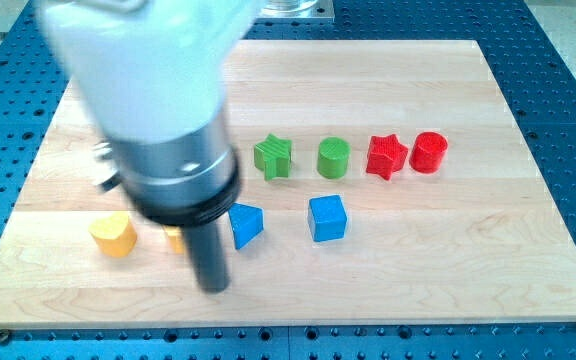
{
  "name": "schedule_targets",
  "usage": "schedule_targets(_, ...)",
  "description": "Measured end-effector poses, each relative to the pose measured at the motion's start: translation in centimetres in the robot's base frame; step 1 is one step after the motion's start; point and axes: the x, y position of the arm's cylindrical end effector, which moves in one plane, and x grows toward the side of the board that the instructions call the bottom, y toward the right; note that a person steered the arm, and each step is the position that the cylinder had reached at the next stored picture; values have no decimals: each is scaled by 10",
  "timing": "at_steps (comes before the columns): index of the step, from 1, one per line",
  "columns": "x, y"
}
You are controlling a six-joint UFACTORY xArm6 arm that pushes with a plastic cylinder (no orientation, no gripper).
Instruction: Slide the hexagon into the right side of the heart
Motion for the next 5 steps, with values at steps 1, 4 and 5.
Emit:
schedule_targets(1,-32,0)
schedule_targets(4,-32,-59)
schedule_targets(5,-59,-39)
